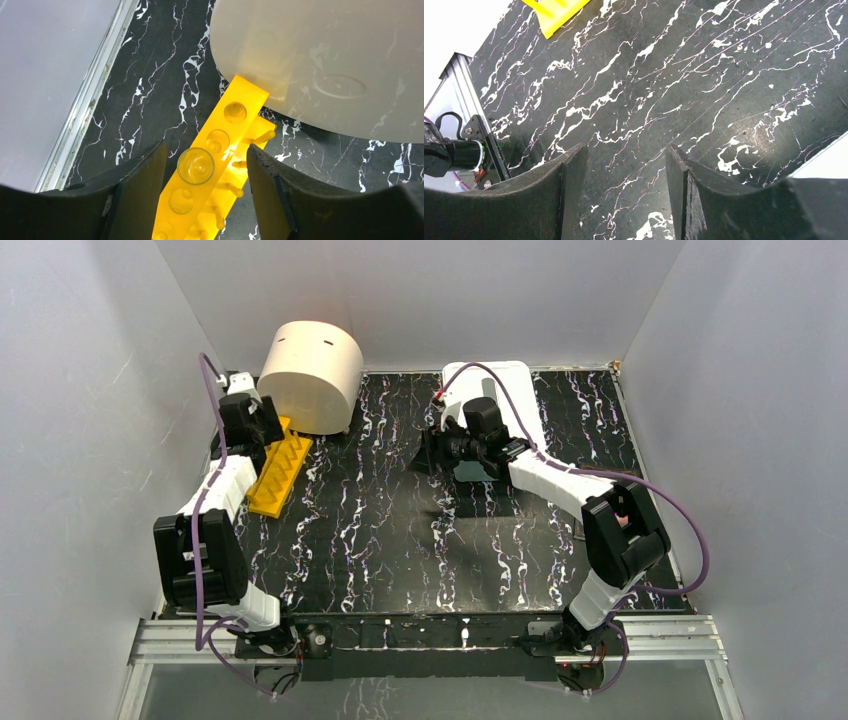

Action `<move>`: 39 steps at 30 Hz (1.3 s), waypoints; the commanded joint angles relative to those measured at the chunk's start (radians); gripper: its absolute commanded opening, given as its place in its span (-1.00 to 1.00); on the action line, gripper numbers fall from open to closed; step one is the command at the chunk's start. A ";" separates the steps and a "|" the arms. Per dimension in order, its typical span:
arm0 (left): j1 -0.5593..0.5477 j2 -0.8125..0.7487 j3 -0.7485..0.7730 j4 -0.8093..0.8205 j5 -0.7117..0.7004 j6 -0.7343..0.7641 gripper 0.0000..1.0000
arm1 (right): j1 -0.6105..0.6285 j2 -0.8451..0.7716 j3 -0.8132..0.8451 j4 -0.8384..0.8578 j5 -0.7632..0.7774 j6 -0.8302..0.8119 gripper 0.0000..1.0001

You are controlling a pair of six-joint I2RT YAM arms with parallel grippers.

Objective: Organize the chemistry lab equipment

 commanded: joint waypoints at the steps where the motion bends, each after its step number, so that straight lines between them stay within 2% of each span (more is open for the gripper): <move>1: 0.002 -0.046 0.084 -0.044 0.017 0.000 0.21 | -0.005 -0.047 0.001 0.045 -0.019 0.006 0.32; 6: 0.002 -0.107 0.130 -0.115 0.027 0.001 0.34 | -0.005 -0.050 0.014 0.040 -0.018 0.011 0.33; 13: 0.002 -0.194 0.189 -0.213 -0.047 -0.023 0.55 | -0.006 -0.064 0.091 -0.060 0.035 -0.002 0.34; 15: 0.002 -0.227 0.216 -0.248 -0.042 -0.059 0.66 | -0.005 -0.071 0.120 -0.112 0.072 -0.003 0.34; 17: 0.002 -0.257 0.234 -0.291 -0.017 -0.118 0.93 | -0.005 -0.084 0.140 -0.156 0.136 -0.001 0.35; 18: 0.002 -0.272 0.240 -0.313 0.006 -0.171 0.96 | -0.005 -0.095 0.150 -0.181 0.170 0.007 0.35; 23: -0.018 -0.338 0.238 -0.487 0.187 -0.399 0.97 | -0.005 -0.154 0.202 -0.312 0.342 0.047 0.40; 26: -0.043 -0.415 0.186 -0.568 0.213 -0.496 0.97 | -0.006 -0.194 0.209 -0.381 0.437 0.051 0.43; 28: -0.065 -0.468 0.164 -0.611 0.189 -0.516 0.97 | -0.005 -0.220 0.216 -0.438 0.535 0.060 0.47; 30: -0.102 -0.505 0.176 -0.668 0.169 -0.506 0.97 | -0.005 -0.237 0.254 -0.527 0.629 0.081 0.93; 34: -0.151 -0.558 0.235 -0.804 0.172 -0.487 0.97 | -0.005 -0.288 0.311 -0.681 0.756 0.086 0.97; 39: -0.169 -0.615 0.326 -0.989 0.115 -0.458 0.97 | -0.005 -0.432 0.288 -0.740 0.910 0.062 0.97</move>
